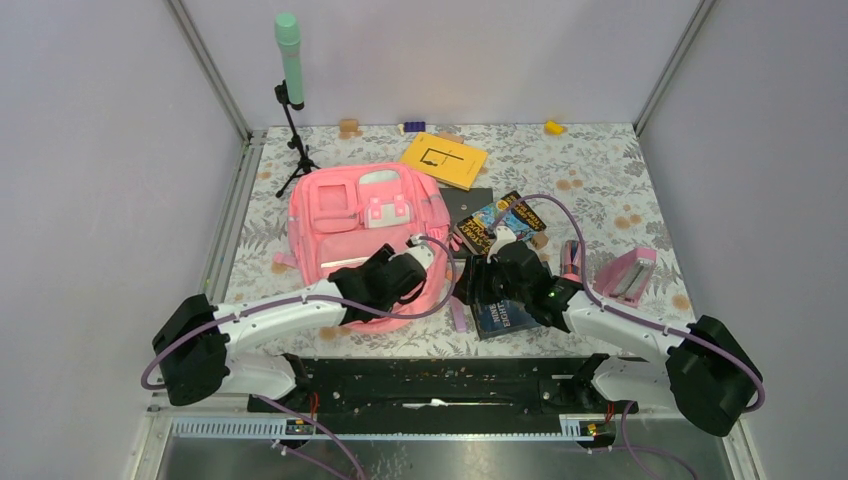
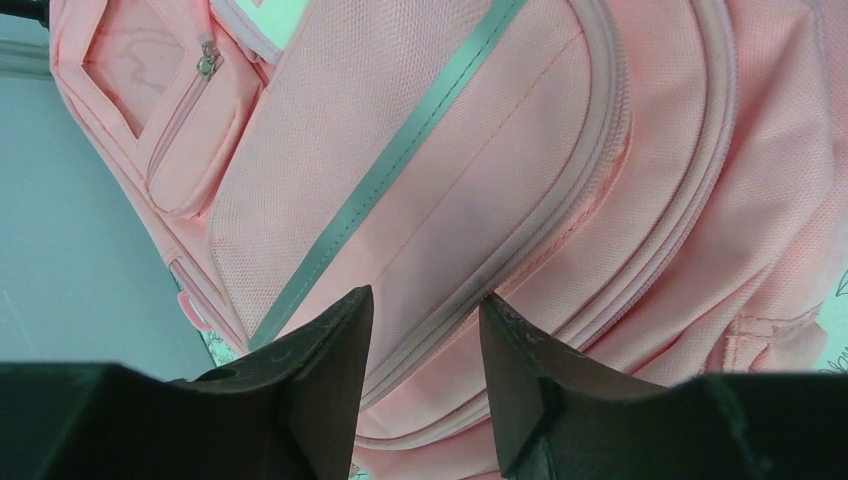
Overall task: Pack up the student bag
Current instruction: Adjust the student bag at the center of the board.
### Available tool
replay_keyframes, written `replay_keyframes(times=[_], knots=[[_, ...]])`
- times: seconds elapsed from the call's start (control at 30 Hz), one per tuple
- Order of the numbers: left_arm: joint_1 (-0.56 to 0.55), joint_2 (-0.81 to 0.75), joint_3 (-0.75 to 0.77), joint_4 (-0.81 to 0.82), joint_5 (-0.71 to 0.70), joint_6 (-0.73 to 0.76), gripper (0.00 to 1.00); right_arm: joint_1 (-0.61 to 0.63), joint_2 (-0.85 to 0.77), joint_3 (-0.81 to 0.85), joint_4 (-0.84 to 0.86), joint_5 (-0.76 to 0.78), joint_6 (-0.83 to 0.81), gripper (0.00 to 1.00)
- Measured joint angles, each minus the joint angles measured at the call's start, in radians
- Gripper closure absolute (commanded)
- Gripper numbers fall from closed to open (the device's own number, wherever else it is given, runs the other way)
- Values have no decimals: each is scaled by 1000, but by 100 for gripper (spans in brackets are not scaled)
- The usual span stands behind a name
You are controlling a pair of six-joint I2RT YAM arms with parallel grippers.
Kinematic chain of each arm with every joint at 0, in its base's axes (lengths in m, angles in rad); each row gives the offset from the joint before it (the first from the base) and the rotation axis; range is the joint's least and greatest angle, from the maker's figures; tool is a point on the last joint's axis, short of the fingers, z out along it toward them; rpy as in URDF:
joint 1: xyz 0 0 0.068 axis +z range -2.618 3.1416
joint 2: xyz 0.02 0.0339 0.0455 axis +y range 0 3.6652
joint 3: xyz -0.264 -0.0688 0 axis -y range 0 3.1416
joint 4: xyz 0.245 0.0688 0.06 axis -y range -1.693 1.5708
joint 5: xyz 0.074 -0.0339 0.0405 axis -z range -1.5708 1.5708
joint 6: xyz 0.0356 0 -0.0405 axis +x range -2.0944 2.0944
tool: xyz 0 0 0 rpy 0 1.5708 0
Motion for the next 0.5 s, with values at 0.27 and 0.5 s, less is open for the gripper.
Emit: replay_keyframes(times=[0.27,0.5], knots=[[0,-18,0,6,2,-6,75,0,4,0,0,-6,0,37],[0,-26,0,6,13,-2,100,21,22,2,-10,4,-1,42]])
